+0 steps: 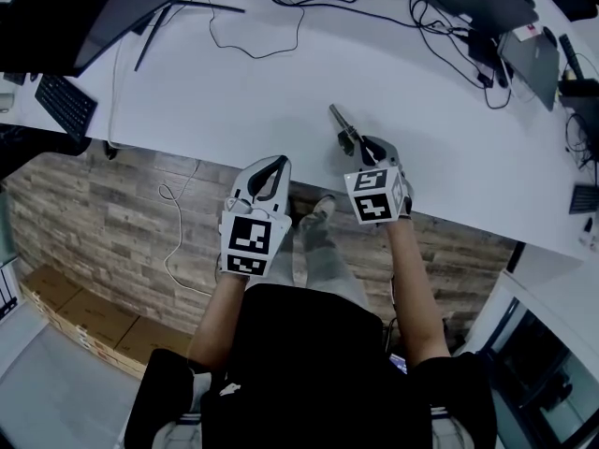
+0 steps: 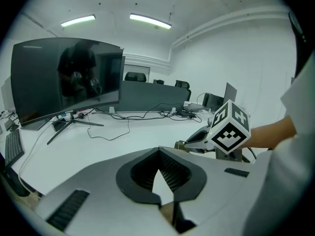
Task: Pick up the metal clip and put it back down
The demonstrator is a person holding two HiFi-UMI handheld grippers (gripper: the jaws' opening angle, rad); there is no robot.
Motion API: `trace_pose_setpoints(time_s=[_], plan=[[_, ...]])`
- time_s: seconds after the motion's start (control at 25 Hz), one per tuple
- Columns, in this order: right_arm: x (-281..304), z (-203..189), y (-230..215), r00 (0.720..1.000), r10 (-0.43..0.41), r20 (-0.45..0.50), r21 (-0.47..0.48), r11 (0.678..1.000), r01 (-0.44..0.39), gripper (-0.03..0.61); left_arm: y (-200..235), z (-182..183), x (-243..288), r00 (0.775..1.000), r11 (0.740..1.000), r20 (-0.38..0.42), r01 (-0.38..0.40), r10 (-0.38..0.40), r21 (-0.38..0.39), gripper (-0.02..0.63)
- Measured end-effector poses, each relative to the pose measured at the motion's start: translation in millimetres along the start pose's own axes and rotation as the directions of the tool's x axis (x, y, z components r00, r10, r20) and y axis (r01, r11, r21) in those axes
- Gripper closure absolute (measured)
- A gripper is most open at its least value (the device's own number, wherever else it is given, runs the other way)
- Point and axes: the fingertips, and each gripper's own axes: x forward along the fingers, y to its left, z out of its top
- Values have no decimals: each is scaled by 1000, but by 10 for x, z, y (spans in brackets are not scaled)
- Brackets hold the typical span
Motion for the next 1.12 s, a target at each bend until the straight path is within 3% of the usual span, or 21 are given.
trace_pose_setpoints(time_s=[0.52,1.12], plan=[[-221,71,-108,999,-21,42,54,998,18,548,-71,152,-59,1000,1000,20,8,-8,29,604],[-898,320,-290,988,-88,130,160,985,67,548,-215,646,-235,995,995,99,22,-31,97,604]])
